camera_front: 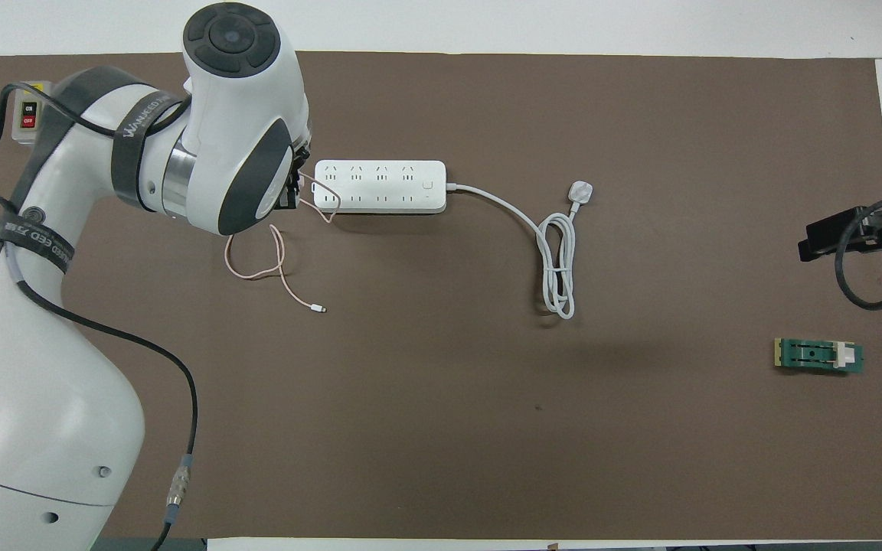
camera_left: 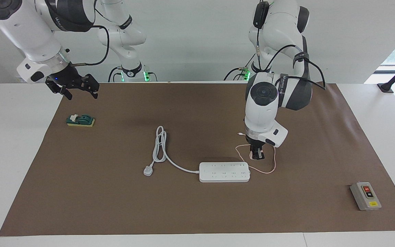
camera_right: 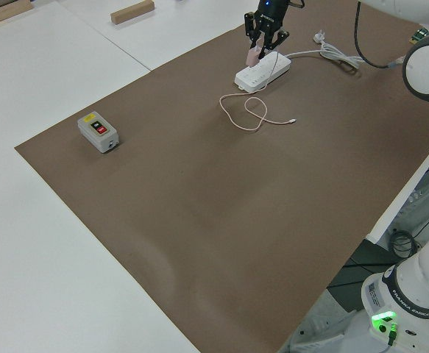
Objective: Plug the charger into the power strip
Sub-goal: 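Press the pink charger into a power strip socket with the left gripper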
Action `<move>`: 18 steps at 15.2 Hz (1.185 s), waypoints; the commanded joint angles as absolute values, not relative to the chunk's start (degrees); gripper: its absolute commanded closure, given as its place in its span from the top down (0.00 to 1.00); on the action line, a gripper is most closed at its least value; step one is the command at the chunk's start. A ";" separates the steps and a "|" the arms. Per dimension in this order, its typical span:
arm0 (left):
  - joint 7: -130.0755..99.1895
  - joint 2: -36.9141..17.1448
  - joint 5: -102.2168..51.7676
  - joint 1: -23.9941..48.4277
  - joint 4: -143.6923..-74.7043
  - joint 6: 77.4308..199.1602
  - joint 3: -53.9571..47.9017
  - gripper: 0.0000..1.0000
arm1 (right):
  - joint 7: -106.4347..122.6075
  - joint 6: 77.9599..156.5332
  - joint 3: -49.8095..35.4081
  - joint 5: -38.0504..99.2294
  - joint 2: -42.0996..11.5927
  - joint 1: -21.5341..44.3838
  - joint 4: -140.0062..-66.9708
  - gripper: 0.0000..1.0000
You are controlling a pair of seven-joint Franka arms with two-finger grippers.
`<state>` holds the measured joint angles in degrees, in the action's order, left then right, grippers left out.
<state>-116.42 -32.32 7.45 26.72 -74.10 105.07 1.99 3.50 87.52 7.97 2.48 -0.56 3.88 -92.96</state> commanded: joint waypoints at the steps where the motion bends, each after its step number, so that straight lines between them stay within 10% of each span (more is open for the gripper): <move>1: -117.69 -33.66 8.61 28.04 -75.32 108.71 2.99 0.00 | 4.66 87.54 7.56 1.32 0.26 3.25 -93.43 1.00; 18: -117.07 -35.86 8.26 29.44 -75.50 110.83 2.46 0.00 | 4.83 87.10 7.47 1.32 0.26 3.34 -93.60 1.00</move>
